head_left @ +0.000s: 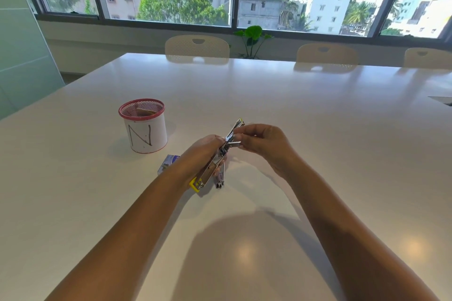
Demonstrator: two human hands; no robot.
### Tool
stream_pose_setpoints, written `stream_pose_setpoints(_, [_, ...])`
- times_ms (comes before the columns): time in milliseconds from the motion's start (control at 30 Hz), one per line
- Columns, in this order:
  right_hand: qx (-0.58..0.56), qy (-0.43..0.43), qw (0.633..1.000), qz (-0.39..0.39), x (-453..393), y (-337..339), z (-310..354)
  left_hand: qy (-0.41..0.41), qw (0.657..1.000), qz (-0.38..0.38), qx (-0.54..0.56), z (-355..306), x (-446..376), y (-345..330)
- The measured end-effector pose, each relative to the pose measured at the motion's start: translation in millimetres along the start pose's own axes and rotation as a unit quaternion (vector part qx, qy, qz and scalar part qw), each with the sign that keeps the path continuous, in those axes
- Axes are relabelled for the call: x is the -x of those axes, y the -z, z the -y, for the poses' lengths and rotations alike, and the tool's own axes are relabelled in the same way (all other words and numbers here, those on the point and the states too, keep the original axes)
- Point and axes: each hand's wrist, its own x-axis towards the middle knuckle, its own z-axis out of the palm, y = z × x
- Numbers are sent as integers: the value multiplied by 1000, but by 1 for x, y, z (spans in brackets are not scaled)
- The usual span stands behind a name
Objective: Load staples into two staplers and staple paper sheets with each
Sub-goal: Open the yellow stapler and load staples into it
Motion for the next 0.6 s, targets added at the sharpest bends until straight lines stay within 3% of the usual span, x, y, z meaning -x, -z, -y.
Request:
stream_pose_setpoints(300, [15, 7, 999, -47, -1, -2, -2, -18, 1000, -8, 4, 4, -4, 1])
stream_pose_setpoints(433, [73, 17, 995, -63, -1, -5, -5, -9, 1000, 2, -17, 6, -5, 0])
stream_pose_setpoints(600, [111, 46, 989, -85, -1, -6, -7, 24, 997, 40, 55, 5, -5, -2])
